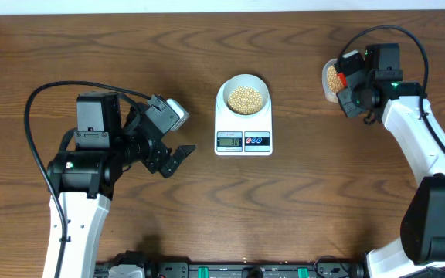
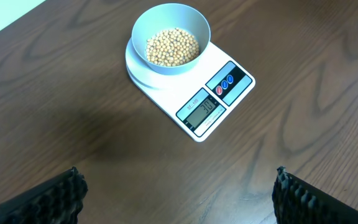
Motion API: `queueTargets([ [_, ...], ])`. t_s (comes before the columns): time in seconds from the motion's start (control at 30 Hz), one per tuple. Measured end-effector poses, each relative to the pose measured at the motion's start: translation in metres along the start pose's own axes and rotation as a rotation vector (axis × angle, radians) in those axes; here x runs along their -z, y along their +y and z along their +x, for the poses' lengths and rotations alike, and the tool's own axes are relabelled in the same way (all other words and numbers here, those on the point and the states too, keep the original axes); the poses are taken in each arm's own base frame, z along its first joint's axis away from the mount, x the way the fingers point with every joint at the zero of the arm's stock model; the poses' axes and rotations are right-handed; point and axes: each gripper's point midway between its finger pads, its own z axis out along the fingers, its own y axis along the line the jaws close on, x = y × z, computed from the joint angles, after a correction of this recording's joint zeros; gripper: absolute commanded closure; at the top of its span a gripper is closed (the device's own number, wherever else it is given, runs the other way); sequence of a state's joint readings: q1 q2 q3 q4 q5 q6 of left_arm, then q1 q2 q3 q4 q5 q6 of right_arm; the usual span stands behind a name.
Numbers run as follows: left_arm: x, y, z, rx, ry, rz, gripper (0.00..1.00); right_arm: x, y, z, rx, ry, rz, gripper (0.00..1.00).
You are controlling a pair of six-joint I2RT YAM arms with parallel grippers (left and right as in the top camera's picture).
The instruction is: Scoop item into bowl and weigh 50g on scale
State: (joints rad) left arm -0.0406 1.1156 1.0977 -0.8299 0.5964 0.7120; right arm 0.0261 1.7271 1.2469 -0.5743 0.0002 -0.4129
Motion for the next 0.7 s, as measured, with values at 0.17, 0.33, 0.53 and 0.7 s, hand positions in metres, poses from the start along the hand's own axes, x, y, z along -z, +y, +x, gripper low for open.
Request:
queueTargets([
  [0.17, 0.000, 0.000, 0.000, 0.000, 0.000, 0.000, 0.02, 0.000, 0.008, -0.003, -0.050, -0.018, -0.050, 0.99],
  [0.33, 0.000, 0.000, 0.000, 0.000, 0.000, 0.000, 0.02, 0.002, 0.011, -0.005, -0.197, -0.051, -0.144, 0.99],
  [0.53, 0.000, 0.000, 0.000, 0.000, 0.000, 0.000, 0.02, 0.004, -0.006, 0.001, -0.354, -0.064, -0.184, 0.99],
  [0.7, 0.000, 0.000, 0.000, 0.000, 0.000, 0.000, 0.02, 0.009, -0.011, 0.001, -0.438, -0.099, -0.266, 0.99],
])
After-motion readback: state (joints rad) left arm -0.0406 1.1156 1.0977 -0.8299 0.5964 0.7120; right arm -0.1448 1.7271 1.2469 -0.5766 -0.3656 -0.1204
